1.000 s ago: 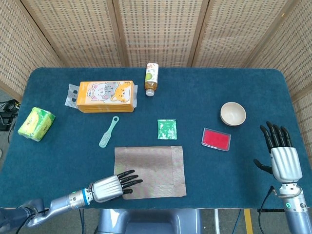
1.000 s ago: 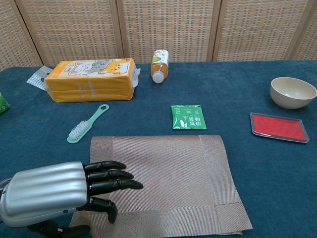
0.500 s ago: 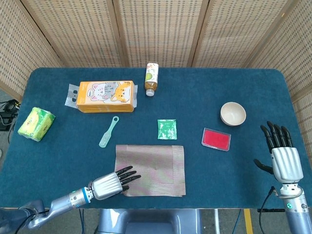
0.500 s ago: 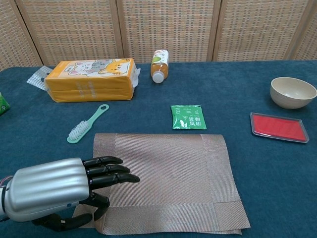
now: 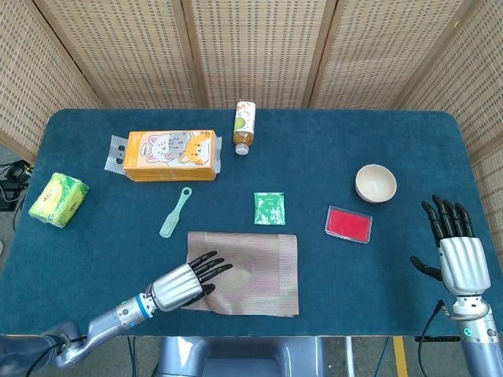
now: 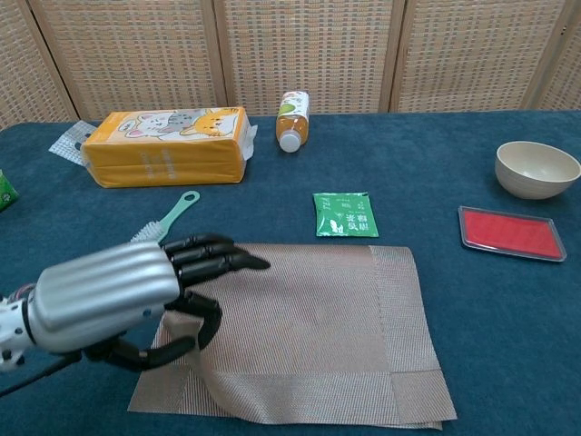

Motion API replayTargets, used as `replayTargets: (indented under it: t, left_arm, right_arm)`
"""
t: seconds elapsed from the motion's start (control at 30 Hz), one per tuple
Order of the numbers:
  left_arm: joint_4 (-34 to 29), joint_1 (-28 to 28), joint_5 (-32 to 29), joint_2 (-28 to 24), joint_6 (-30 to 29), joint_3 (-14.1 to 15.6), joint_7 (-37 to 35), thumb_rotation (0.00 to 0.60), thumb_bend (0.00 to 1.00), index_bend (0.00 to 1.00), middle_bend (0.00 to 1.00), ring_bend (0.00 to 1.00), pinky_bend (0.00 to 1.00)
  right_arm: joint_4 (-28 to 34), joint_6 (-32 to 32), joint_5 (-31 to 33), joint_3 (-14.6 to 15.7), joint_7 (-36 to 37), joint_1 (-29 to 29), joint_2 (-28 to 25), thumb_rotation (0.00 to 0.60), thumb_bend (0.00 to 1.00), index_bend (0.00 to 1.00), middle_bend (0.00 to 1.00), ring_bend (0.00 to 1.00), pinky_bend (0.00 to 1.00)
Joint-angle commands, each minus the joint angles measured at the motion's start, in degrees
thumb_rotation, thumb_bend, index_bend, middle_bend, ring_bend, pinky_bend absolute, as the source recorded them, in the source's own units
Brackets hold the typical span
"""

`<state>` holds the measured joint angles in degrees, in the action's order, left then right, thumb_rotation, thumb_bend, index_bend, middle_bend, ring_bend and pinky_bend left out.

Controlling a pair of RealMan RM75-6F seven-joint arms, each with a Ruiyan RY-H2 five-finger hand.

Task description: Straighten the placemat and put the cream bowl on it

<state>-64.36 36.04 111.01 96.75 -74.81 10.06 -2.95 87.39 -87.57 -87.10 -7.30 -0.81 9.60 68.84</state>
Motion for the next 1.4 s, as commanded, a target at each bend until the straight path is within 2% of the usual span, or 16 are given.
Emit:
replayTargets:
  t: [0.03, 0.1, 0.3, 0.33, 0.37, 0.4, 0.47, 0.67, 0.83, 0.9, 0.97, 1.03, 1.23, 1.4]
  left_arm:
    - [-4.7, 1.5, -4.3, -2.4, -0.4, -5.3, 0.1, 0.600, 0.60, 0.79, 0.00, 0.00, 0.00]
    - [-7.7, 2.4, -8.0, -3.9, 0.7, -9.1, 0.5, 0.600, 0.60, 0.79, 0.00, 0.00, 0.00]
    - [-9.9, 3.7, -15.2, -5.9, 4.3, -15.2, 3.5, 0.600, 0.60, 0.79, 0.00, 0.00, 0.00]
    - [-10.0, 4.1, -17.9, -6.4, 5.7, -17.0, 4.4, 0.600, 0.60, 0.79, 0.00, 0.00, 0.00]
    - [-8.4, 4.1, -22.7, -7.2, 6.8, -20.3, 5.0, 0.600, 0.60, 0.79, 0.00, 0.00, 0.00]
    - [-7.3, 4.3, -25.2, -7.5, 8.1, -21.8, 5.1, 0.600, 0.60, 0.79, 0.00, 0.00, 0.00]
    - [-5.5, 4.4, -27.3, -7.9, 8.6, -23.0, 5.0, 0.600, 0.60, 0.79, 0.00, 0.00, 0.00]
    - [0.0, 3.9, -29.7, -7.6, 8.4, -24.0, 4.1, 0.600, 0.60, 0.79, 0.00, 0.00, 0.00]
    - [5.3, 3.4, -34.5, -7.0, 10.4, -25.4, 5.0, 0.600, 0.59, 0.77, 0.00, 0.00, 0.00]
    - [6.7, 3.4, -37.0, -7.2, 13.6, -25.5, 5.6, 0.600, 0.49, 0.61, 0.00, 0.00, 0.00]
    - [6.2, 3.4, -38.2, -7.7, 14.9, -25.6, 5.7, 0.600, 0.16, 0.18, 0.00, 0.00, 0.00]
    - [5.0, 3.2, -39.1, -8.4, 15.3, -26.0, 5.3, 0.600, 0.01, 0.00, 0.00, 0.00, 0.00]
    - [-0.4, 1.6, -40.2, -11.5, 12.9, -27.2, 4.4, 0.600, 0.00, 0.00, 0.00, 0.00, 0.00]
    - [-10.0, -2.4, -40.8, -17.2, 7.2, -27.7, 7.0, 0.600, 0.00, 0.00, 0.00, 0.00, 0.00]
  right_arm:
    - [0.0, 0.1, 0.1, 0.0, -0.1, 0.0, 0.0, 0.600, 0.00, 0.03, 0.00, 0.00, 0.00]
    - [-0.1, 0.2, 0.2, 0.0, -0.3, 0.0, 0.1, 0.600, 0.00, 0.03, 0.00, 0.00, 0.00]
    - [-0.1, 0.4, 0.3, 0.0, -0.7, 0.1, 0.2, 0.600, 0.00, 0.05, 0.00, 0.00, 0.00]
    - [-0.1, 0.5, 0.2, 0.0, -0.8, 0.1, 0.2, 0.600, 0.00, 0.05, 0.00, 0.00, 0.00]
    - [-0.1, 0.5, 0.2, 0.1, -1.0, 0.1, 0.2, 0.600, 0.00, 0.05, 0.00, 0.00, 0.00]
    - [-0.1, 0.5, 0.2, 0.1, -1.1, 0.1, 0.3, 0.600, 0.00, 0.05, 0.00, 0.00, 0.00]
    - [-0.1, 0.6, 0.3, 0.0, -1.3, 0.1, 0.3, 0.600, 0.00, 0.05, 0.00, 0.00, 0.00]
    - [-0.1, 0.9, 0.5, 0.0, -1.4, 0.2, 0.3, 0.600, 0.00, 0.05, 0.00, 0.00, 0.00]
    - [-0.1, 1.1, 0.5, 0.1, -1.7, 0.3, 0.5, 0.600, 0.00, 0.05, 0.00, 0.00, 0.00]
    - [0.0, 1.2, 0.5, 0.1, -1.9, 0.3, 0.5, 0.600, 0.00, 0.05, 0.00, 0.00, 0.00]
    - [0.0, 1.3, 0.5, 0.1, -2.0, 0.3, 0.6, 0.600, 0.00, 0.05, 0.00, 0.00, 0.00]
    - [0.0, 1.4, 0.4, 0.2, -2.1, 0.4, 0.6, 0.600, 0.00, 0.05, 0.00, 0.00, 0.00]
    - [-0.2, 2.4, -0.4, 0.8, -2.3, 0.8, 0.8, 0.600, 0.00, 0.05, 0.00, 0.00, 0.00]
    - [-0.9, 6.1, -3.4, 2.2, -2.6, 3.5, 1.0, 0.600, 0.00, 0.06, 0.00, 0.00, 0.00]
